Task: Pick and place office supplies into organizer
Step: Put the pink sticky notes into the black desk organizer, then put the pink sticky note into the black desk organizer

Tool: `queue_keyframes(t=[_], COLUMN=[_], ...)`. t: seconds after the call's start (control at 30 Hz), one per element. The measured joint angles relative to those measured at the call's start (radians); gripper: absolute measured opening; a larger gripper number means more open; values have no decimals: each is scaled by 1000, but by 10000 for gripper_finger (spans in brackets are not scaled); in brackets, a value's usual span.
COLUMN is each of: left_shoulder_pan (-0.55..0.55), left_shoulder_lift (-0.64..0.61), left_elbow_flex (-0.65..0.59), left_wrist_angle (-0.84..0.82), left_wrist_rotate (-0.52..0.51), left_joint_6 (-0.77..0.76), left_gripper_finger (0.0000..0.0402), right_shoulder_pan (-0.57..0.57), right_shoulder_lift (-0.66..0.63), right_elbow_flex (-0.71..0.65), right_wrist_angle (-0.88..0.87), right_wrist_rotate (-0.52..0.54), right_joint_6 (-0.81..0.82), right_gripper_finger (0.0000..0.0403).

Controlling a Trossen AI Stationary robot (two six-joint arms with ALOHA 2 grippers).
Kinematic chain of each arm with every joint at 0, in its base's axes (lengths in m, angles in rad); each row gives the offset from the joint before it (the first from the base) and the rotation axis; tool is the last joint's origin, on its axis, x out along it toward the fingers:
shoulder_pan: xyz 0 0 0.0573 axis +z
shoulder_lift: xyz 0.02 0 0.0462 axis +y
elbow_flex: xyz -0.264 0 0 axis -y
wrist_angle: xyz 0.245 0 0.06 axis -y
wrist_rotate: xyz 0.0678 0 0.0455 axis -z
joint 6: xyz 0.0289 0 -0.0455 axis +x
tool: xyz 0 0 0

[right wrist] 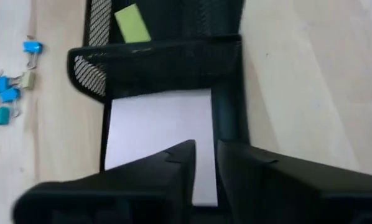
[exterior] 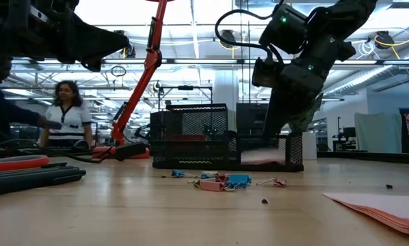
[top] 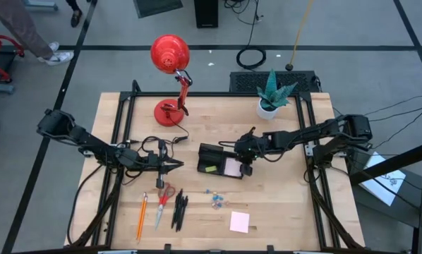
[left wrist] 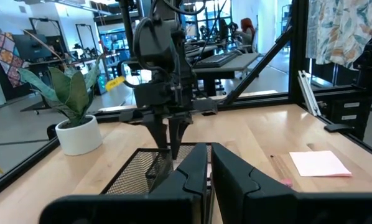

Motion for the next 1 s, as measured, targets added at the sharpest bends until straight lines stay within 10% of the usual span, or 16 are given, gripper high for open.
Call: queue_keyframes(t=[0.6,1.0], left_shoulder_pan=[0,0], left_shoulder_lift=[0,0], left_elbow_flex=[0,0], left_wrist_angle=[-1,-2], left_wrist_rotate=[0,0], left_joint_6=[-4,-17], left_gripper_finger=[31,31], right_shoulder_pan=[44,382], right_shoulder_lift=[-254,-492], right_elbow_flex=[0,0], right_wrist_angle=[10,236], right_wrist_rotate=[-7,-42], right_joint_6=[-20,4], right_gripper_finger=[194,201])
